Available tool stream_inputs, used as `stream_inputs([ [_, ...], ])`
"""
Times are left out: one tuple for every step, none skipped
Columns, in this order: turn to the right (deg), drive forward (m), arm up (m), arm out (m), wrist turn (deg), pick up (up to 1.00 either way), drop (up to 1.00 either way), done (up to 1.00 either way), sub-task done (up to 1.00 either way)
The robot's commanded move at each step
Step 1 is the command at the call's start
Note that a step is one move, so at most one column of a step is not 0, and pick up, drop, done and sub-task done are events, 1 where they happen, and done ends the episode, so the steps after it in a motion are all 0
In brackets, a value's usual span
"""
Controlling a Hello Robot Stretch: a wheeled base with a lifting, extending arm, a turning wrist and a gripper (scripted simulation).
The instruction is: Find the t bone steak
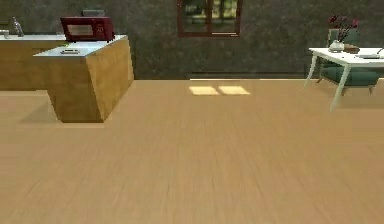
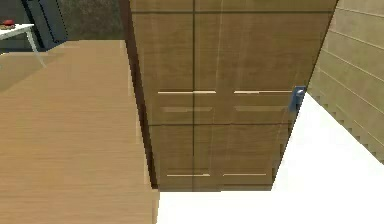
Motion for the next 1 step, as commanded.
stream_inputs([
  [0.0, 0.35, 0.00, 0.00, 0.0, 0.00, 0.00, 0.00, 0.00],
])
